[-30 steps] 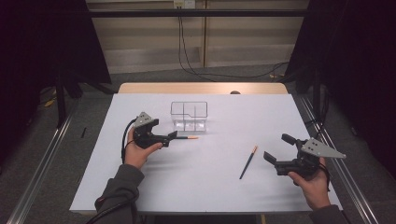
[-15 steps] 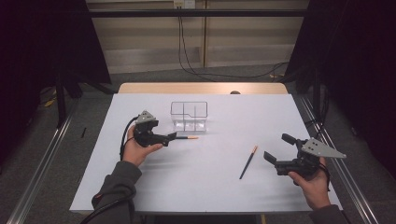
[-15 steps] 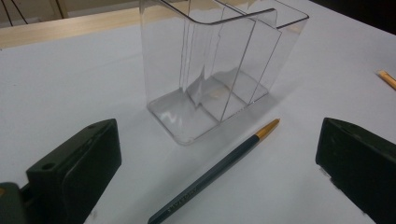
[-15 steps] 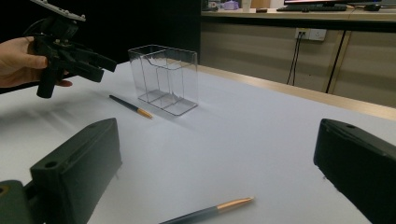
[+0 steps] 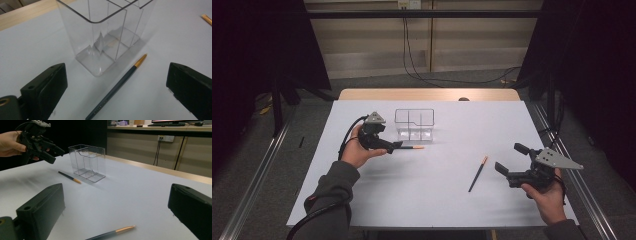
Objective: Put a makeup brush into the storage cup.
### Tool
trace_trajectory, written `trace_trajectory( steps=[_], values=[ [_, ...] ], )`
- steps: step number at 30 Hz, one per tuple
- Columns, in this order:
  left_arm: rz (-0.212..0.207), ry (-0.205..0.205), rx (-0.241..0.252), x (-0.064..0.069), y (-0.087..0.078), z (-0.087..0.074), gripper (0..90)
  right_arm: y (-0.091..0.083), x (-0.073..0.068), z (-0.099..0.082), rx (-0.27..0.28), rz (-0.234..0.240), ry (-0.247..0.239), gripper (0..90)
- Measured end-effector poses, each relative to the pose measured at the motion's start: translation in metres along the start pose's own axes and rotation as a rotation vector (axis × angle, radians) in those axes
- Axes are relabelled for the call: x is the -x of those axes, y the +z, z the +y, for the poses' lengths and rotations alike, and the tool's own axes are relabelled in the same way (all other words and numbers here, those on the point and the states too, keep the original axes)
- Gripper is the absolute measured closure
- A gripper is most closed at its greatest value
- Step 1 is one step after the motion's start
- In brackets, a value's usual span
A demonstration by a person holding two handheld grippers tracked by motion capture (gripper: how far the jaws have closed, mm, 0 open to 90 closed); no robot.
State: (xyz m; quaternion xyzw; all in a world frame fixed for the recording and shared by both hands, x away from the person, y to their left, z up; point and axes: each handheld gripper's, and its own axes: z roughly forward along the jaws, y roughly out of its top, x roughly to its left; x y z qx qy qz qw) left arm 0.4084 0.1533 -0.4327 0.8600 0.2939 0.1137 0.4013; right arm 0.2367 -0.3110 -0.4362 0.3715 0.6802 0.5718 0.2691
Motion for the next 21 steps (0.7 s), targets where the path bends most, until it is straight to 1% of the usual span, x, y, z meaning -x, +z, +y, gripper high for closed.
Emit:
trace_trajectory(
  steps=[2,4,5,6,7,8,9,10,11,12,13,14,15,16,17,18,19,20,21],
  values=[
    [-0.015,0.018,-0.028,0.000,0.001,0.004,4.4,0.000,0.000,0.000,0.003,-0.004,0.009,0.5],
    [-0.019,0.017,-0.024,0.000,0.002,0.004,4.5,-0.001,0.001,0.000,-0.001,-0.004,0.006,0.5],
    [-0.016,0.044,-0.064,0.000,0.003,0.008,4.6,-0.001,0.001,0.000,0.001,-0.003,0.005,0.5],
    [-0.016,0.044,-0.064,0.000,0.003,0.008,4.6,-0.001,0.001,0.000,0.001,-0.003,0.005,0.5],
    [-0.030,0.040,-0.083,0.001,0.005,0.010,4.6,-0.001,0.002,0.000,0.000,-0.001,0.003,0.5],
    [-0.032,0.066,-0.113,0.002,0.006,0.012,4.8,-0.002,0.002,0.000,0.001,-0.001,0.003,0.5],
    [-0.032,0.066,-0.113,0.002,0.006,0.012,4.9,-0.001,0.001,0.000,0.005,-0.003,0.009,0.5],
    [-0.044,0.079,-0.125,0.002,0.006,0.014,4.9,-0.001,0.001,0.000,0.005,-0.003,0.009,0.5],
    [-0.052,0.134,-0.167,0.001,0.006,0.017,6.2,-0.001,0.001,0.000,0.003,-0.003,0.009,0.5],
    [-0.052,0.134,-0.167,0.001,0.006,0.017,6.3,-0.001,0.001,0.000,0.003,-0.003,0.009,0.5],
    [-0.057,0.157,-0.192,0.000,0.006,0.019,7.2,-0.001,0.001,-0.001,0.002,0.000,0.006,0.5],
    [-0.058,0.136,-0.182,0.002,0.008,0.019,7.2,-0.001,0.001,-0.001,0.002,0.000,0.006,0.5],
    [-0.065,0.138,-0.202,0.004,0.010,0.021,8.2,-0.001,0.001,-0.001,0.001,-0.001,0.006,0.5],
    [-0.065,0.138,-0.202,0.004,0.010,0.021,9.5,-0.001,0.001,-0.001,0.001,-0.001,0.006,0.5],
    [-0.084,0.179,-0.241,0.004,0.010,0.024,11.1,-0.002,0.001,0.000,0.003,0.000,0.006,0.5],
    [-0.084,0.179,-0.241,0.004,0.010,0.024,11.9,-0.002,0.001,0.000,0.003,0.000,0.006,0.5],
    [-0.089,0.193,-0.257,0.004,0.011,0.026,12.6,-0.002,0.002,0.000,0.000,-0.001,0.003,0.5],
    [-0.089,0.193,-0.257,0.004,0.011,0.026,12.7,-0.002,0.002,0.000,0.000,-0.001,0.003,0.5],
    [-0.095,0.198,-0.269,0.004,0.012,0.027,14.4,-0.001,0.002,0.000,0.004,-0.004,0.007,0.5]
  ],
)
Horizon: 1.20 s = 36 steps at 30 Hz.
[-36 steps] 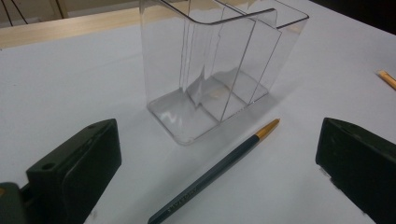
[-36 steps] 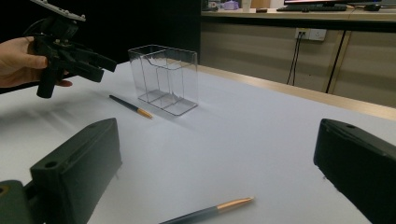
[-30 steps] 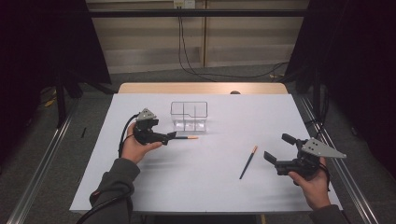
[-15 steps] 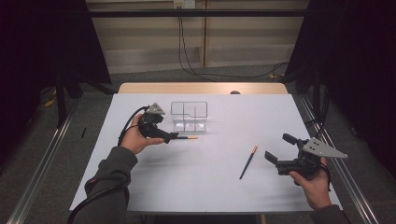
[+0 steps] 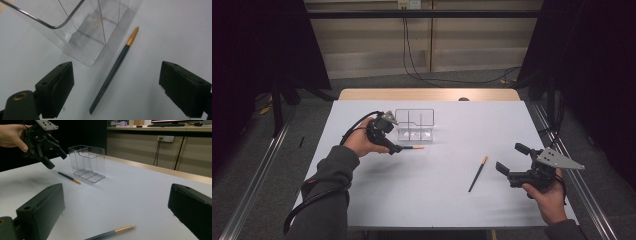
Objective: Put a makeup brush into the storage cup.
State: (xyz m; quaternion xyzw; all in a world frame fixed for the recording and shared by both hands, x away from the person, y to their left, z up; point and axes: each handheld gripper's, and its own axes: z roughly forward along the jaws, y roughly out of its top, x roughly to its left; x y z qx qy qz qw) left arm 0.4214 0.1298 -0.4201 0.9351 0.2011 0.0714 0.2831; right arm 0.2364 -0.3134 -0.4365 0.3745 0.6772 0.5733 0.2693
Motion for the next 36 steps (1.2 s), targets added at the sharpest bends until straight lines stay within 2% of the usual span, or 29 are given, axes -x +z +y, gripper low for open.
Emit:
trace_trajectory(
  steps=[2,6,8,9,10,12,13,14,16,17,18,19,20,21,22,25,26,29,30,31,32,36],
  values=[
    [-0.013,0.023,-0.023,-0.001,0.001,0.002,15.4,0.000,0.000,0.000,0.000,0.000,-0.001,0.5],
    [-0.034,0.037,-0.052,-0.001,0.003,0.005,17.7,0.000,0.000,0.000,0.001,0.000,0.001,0.5],
    [-0.047,0.075,-0.074,0.001,0.005,0.007,19.6,-0.001,0.001,0.000,0.002,-0.002,0.008,0.5],
    [-0.047,0.075,-0.074,0.001,0.005,0.007,21.4,-0.001,0.001,0.000,0.003,0.002,0.003,0.5],
    [-0.054,0.102,-0.088,0.001,0.007,0.009,22.1,-0.001,0.001,0.000,0.004,0.005,0.007,0.5],
    [-0.055,0.108,-0.099,0.001,0.007,0.009,23.3,-0.001,0.002,0.000,0.002,0.000,0.004,0.5],
    [-0.065,0.128,-0.115,0.001,0.008,0.010,23.3,-0.001,0.002,0.000,0.002,0.000,0.004,0.5],
    [-0.068,0.127,-0.127,0.003,0.010,0.011,23.9,-0.001,0.002,0.000,0.004,0.002,0.004,0.5],
    [-0.069,0.155,-0.146,0.001,0.011,0.013,24.9,-0.001,0.002,0.000,0.004,0.001,0.004,0.5],
    [-0.069,0.149,-0.144,0.002,0.012,0.013,25.3,-0.001,0.002,0.000,0.004,0.001,0.007,0.5],
    [-0.097,0.163,-0.136,0.002,0.012,0.013,27.4,-0.001,0.002,-0.001,0.003,0.002,0.004,0.5],
    [-0.097,0.163,-0.136,0.002,0.012,0.013,33.5,-0.001,0.002,-0.001,0.003,0.002,0.004,0.5],
    [-0.122,0.169,-0.135,0.003,0.013,0.013,32.5,-0.001,0.002,0.000,0.006,0.000,0.010,0.5],
    [-0.126,0.176,-0.139,0.003,0.014,0.013,32.2,-0.001,0.002,-0.001,0.005,0.000,0.007,0.5],
    [-0.118,0.202,-0.162,0.002,0.015,0.015,32.3,-0.001,0.003,-0.001,0.004,0.001,0.005,0.5],
    [-0.119,0.205,-0.155,0.001,0.016,0.015,34.8,-0.001,0.003,-0.001,0.005,-0.002,0.006,0.5],
    [-0.119,0.191,-0.154,0.002,0.016,0.015,35.5,-0.001,0.003,-0.001,0.006,-0.003,0.005,0.5],
    [-0.117,0.187,-0.163,0.004,0.018,0.014,36.2,-0.001,0.003,-0.001,0.006,-0.001,0.006,0.5],
    [-0.117,0.191,-0.170,0.004,0.019,0.014,36.5,-0.001,0.003,-0.001,0.005,0.000,0.006,0.5],
    [-0.110,0.228,-0.190,0.002,0.018,0.015,36.7,-0.001,0.003,-0.001,0.004,0.002,0.007,0.5],
    [-0.110,0.214,-0.183,0.002,0.019,0.014,36.8,-0.001,0.002,-0.001,0.004,0.001,0.007,0.5],
    [-0.108,0.211,-0.184,0.002,0.020,0.014,40.1,-0.001,0.002,-0.001,0.002,0.006,0.009,0.5]
  ],
)
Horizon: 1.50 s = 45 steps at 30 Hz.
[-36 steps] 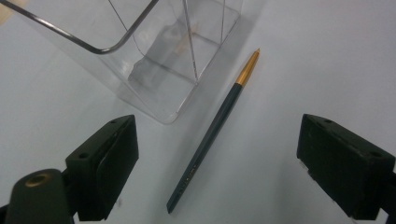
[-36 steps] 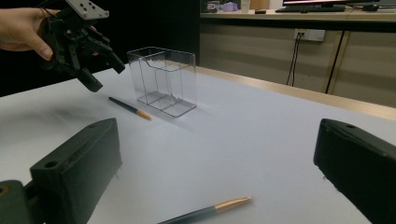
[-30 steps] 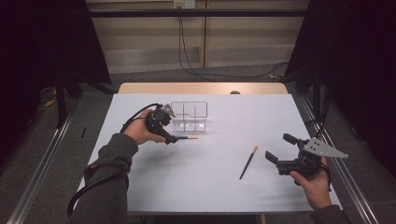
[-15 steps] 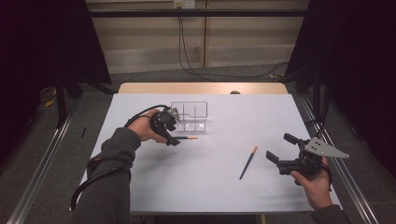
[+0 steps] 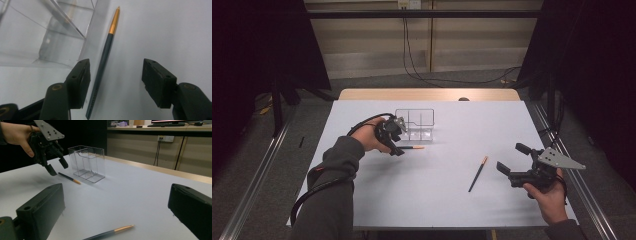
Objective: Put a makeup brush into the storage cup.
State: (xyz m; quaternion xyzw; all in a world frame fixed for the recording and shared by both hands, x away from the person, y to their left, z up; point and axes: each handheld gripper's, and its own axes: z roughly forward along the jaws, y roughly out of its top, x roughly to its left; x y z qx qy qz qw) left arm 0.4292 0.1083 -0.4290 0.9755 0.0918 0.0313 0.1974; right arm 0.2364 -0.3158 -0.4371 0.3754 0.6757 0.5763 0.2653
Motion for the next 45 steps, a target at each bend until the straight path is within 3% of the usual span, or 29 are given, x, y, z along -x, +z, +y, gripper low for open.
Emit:
trace_trajectory(
  steps=[3,12,19,22,28,29,40,44,45],
  values=[
    [0.010,0.043,-0.014,-0.002,0.000,0.001,43.2,0.000,0.000,0.000,0.001,-0.001,0.001,0.5],
    [0.021,0.071,-0.023,-0.003,0.004,0.002,55.2,0.000,0.001,0.000,-0.003,0.001,-0.005,0.5],
    [0.023,0.102,-0.051,-0.004,0.007,0.004,56.5,0.000,0.001,0.000,-0.001,0.001,-0.001,0.5],
    [0.024,0.078,-0.055,-0.003,0.009,0.004,57.6,0.000,0.001,0.000,0.002,0.000,-0.001,0.5],
    [0.038,0.105,-0.068,-0.005,0.011,0.005,59.0,0.000,0.001,-0.001,0.003,-0.003,0.004,0.5],
    [0.019,0.110,-0.068,-0.005,0.012,0.004,60.4,0.000,0.001,0.000,0.001,-0.003,0.003,0.5],
    [0.016,0.072,-0.079,-0.008,0.017,0.002,60.6,0.001,0.001,-0.001,-0.002,0.007,-0.001,0.5],
    [0.019,0.080,-0.079,-0.009,0.018,0.003,61.0,0.001,0.001,-0.001,0.000,0.003,0.000,0.5],
    [0.036,0.080,-0.077,-0.008,0.018,0.003,61.2,0.001,0.001,-0.001,0.000,0.005,-0.004,0.5]
  ],
)
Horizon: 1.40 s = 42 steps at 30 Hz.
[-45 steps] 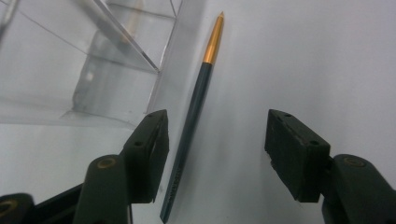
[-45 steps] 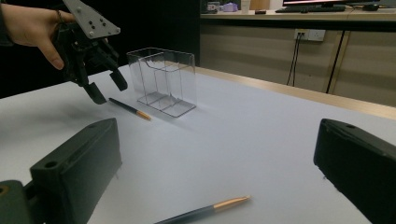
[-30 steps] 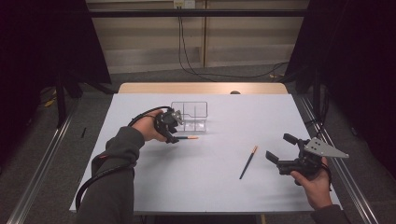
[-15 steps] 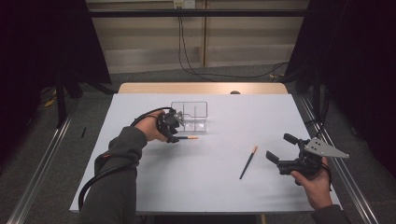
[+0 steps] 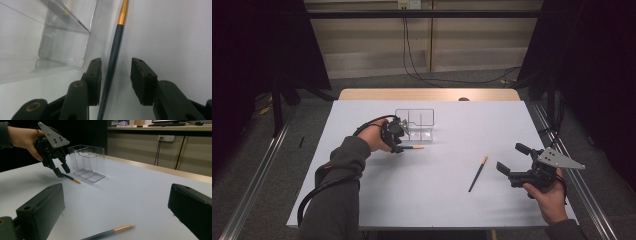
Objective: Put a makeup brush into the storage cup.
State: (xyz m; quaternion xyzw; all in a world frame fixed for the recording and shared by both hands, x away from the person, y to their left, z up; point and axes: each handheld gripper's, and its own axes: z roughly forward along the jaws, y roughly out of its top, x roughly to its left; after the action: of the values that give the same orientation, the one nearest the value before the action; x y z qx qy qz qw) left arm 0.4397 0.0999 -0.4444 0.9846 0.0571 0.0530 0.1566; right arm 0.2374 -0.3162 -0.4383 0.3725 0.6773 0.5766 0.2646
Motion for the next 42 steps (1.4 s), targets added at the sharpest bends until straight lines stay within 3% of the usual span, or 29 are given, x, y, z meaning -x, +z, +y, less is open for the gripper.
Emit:
trace_trajectory(
  steps=[3,12,18,30,34,38,42],
  values=[
    [-0.010,0.005,-0.019,-0.0003,-0.0002,0.0013,62.6,-0.0001,0.0002,0.0000,-0.001,0.001,0.000,0.5],
    [-0.015,0.020,-0.016,-0.0022,0.0031,0.0014,65.4,-0.0006,0.0004,-0.0001,-0.001,-0.006,0.002,0.5],
    [-0.024,-0.001,-0.011,-0.0018,0.0054,0.0019,65.2,-0.0004,0.0000,0.0001,0.000,-0.004,0.004,0.5],
    [-0.023,0.002,-0.020,0.0008,0.0056,0.0026,69.9,-0.0005,0.0001,0.0001,-0.002,-0.002,0.002,0.5],
    [-0.025,0.017,-0.012,0.0012,0.0060,0.0023,70.3,-0.0003,-0.0001,0.0002,0.000,-0.002,0.005,0.5],
    [-0.020,0.026,-0.034,0.0033,0.0064,0.0052,72.4,0.0001,0.0006,-0.0001,-0.002,0.001,0.001,0.5],
    [-0.042,0.032,-0.041,0.0029,0.0072,0.0067,76.5,0.0005,0.0000,-0.0001,0.002,0.006,0.005,0.5]
  ],
)
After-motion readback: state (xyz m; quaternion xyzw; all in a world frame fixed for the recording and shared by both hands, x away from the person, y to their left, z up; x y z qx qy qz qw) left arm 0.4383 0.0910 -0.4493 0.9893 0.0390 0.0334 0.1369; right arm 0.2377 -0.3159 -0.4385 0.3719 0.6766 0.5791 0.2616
